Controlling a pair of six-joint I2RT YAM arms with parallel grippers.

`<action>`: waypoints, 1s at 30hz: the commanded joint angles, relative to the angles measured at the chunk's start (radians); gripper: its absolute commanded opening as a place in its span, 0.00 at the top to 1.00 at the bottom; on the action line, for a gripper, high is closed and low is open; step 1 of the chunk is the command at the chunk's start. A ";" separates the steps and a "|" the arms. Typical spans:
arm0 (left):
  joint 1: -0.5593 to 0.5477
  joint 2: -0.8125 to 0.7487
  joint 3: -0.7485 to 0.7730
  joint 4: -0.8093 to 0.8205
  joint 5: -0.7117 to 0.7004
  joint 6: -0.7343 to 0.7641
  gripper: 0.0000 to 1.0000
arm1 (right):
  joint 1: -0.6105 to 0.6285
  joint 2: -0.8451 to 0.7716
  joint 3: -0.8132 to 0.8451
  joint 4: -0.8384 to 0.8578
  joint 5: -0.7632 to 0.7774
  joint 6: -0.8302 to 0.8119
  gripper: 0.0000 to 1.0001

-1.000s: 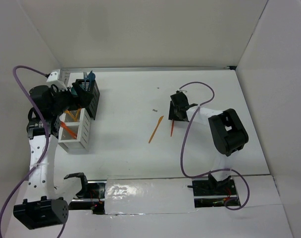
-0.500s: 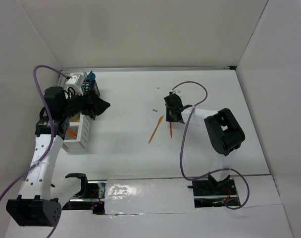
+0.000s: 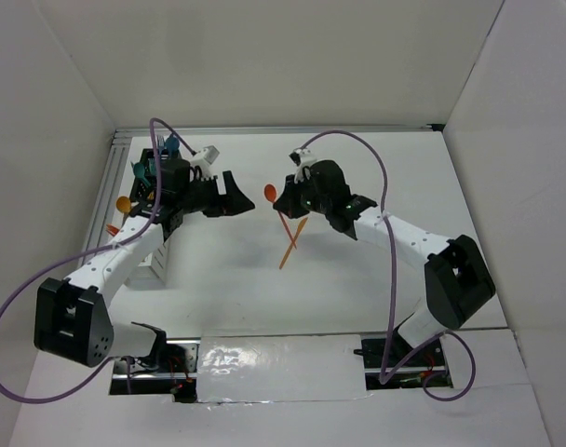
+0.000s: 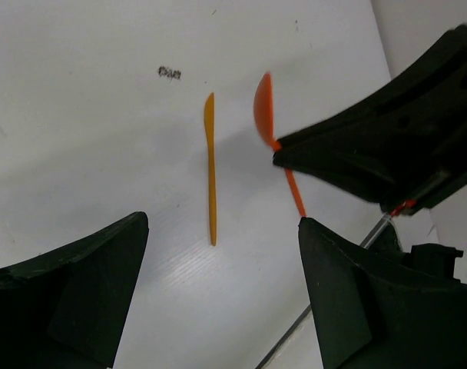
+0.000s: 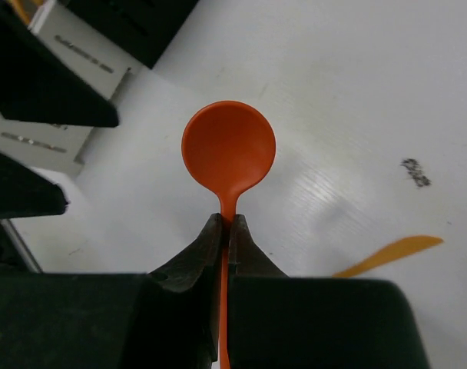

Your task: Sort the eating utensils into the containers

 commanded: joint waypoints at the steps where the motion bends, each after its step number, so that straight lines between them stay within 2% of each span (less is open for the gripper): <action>1: -0.016 0.008 0.023 0.167 -0.013 -0.068 0.09 | 0.040 -0.024 0.055 0.054 -0.069 -0.012 1.00; 14: -0.091 0.093 0.052 0.212 -0.141 -0.132 0.15 | 0.090 -0.032 0.080 0.074 -0.043 0.022 1.00; 19: -0.172 0.089 0.032 0.229 -0.349 -0.203 0.21 | 0.097 -0.024 0.103 0.094 -0.016 0.074 1.00; 21: -0.192 0.084 0.026 0.249 -0.385 -0.227 0.23 | 0.100 -0.025 0.103 0.105 -0.016 0.094 1.00; 25: -0.208 0.097 0.044 0.246 -0.413 -0.230 0.37 | 0.115 -0.016 0.121 0.093 0.004 0.087 1.00; 26: -0.212 0.101 0.055 0.244 -0.411 -0.230 0.46 | 0.118 -0.010 0.121 0.082 0.004 0.085 1.00; 30: -0.229 0.089 0.049 0.261 -0.421 -0.261 0.65 | 0.121 -0.002 0.112 0.110 0.026 0.091 1.00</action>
